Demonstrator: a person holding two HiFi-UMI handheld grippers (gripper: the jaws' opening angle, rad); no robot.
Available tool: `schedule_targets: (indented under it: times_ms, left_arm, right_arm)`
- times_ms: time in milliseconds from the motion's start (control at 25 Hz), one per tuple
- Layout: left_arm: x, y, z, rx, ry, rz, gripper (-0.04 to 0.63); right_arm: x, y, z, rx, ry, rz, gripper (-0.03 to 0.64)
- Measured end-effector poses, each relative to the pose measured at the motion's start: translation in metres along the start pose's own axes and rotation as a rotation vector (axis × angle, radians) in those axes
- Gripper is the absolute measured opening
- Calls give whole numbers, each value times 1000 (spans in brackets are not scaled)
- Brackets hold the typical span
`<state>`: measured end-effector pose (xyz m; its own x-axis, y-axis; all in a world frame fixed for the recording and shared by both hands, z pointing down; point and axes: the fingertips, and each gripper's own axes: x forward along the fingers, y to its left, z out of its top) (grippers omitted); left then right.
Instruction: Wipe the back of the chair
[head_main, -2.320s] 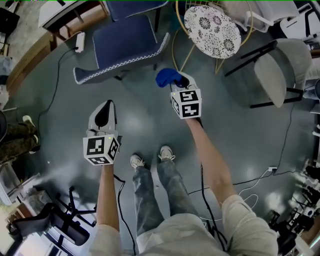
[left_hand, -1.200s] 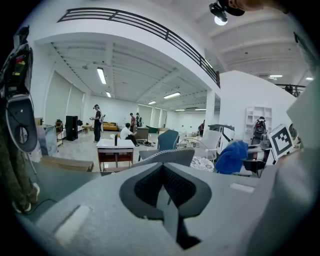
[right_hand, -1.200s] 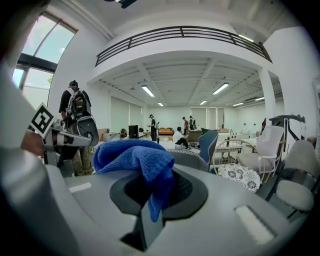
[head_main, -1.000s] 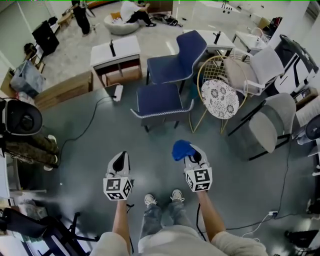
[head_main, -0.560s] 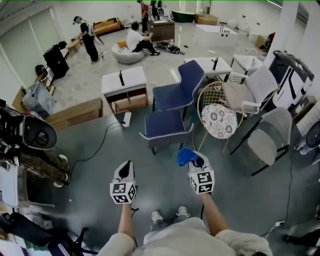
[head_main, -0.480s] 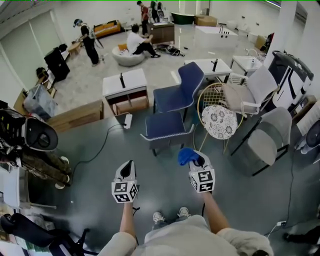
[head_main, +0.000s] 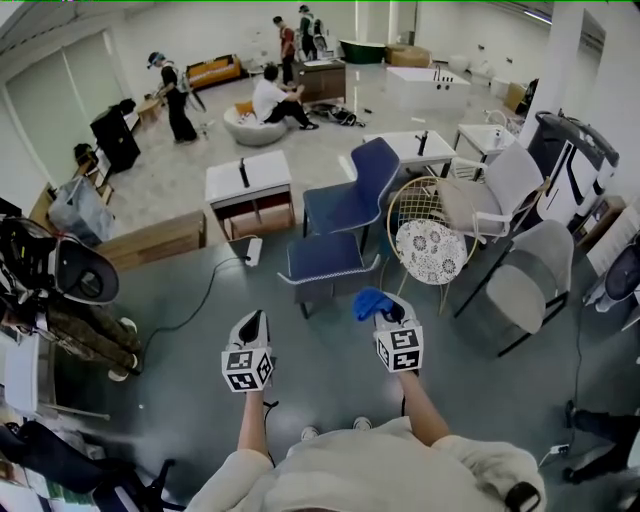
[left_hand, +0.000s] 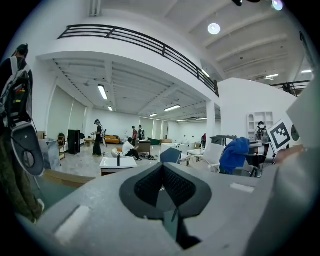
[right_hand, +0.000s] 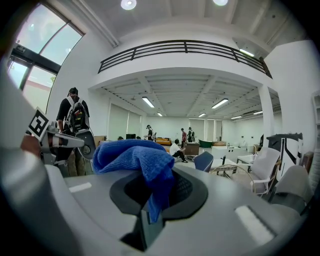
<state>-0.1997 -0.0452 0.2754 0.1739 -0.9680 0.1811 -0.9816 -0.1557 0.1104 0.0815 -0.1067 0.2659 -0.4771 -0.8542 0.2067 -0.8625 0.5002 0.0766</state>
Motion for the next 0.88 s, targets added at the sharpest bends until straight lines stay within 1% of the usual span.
schedule_targets:
  times_ms: [360,720,880]
  left_arm:
    - [8,-4,2,1,5,2,0]
    - [10,-10,10,8,-1,-4,0]
    - [8,-10,13,15,-1,-7,0]
  right_arm:
    - [-1,-19,10,-3,-22,-19,46]
    - [-1,-20,13,-15,-20,-12,46]
    - [0,-14,21,-13,-35,-6,46]
